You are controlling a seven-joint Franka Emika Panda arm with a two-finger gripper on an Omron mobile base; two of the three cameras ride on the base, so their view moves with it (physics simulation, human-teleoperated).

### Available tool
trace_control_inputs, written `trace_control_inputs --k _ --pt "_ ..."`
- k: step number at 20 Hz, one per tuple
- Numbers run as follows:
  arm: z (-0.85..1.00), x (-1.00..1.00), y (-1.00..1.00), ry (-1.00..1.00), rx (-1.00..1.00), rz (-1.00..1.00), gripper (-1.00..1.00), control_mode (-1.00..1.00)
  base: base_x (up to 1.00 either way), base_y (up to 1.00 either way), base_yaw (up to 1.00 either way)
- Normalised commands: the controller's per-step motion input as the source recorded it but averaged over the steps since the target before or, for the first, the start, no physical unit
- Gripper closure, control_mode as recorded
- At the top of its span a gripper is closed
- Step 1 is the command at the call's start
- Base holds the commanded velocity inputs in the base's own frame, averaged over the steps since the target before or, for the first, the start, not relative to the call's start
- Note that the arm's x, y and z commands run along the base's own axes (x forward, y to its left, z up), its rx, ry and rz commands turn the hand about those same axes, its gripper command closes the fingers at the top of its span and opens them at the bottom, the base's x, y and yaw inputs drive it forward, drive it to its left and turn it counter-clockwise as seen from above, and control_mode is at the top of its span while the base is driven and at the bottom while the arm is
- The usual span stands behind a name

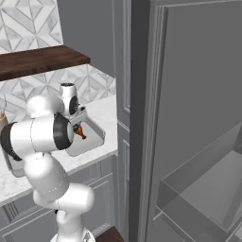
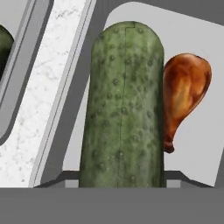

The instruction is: Place one cucumber and one chicken drumstick in each tupperware on the nearby counter, to pack two identical lunches.

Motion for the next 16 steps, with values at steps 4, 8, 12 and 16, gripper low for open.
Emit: trace_control_inputs --k 4,8,12,16 --pt "-0.43 0.09 0.28 0.07 -0.03 0.01 1.00 -1.00 0.00 0.00 0.00" --pt "-0.45 0.39 0.00 0.21 -0.07 0.00 1.00 -1.00 0.00 0.00 0.00" --pt "-0.30 0.44 0.00 0.16 -0.04 0.00 1.00 -1.00 0.00 0.00 0.00" --pt "-0.11 0.39 0.00 0.08 -0.01 0.00 1.00 -1.00 0.00 0.00 0.00"
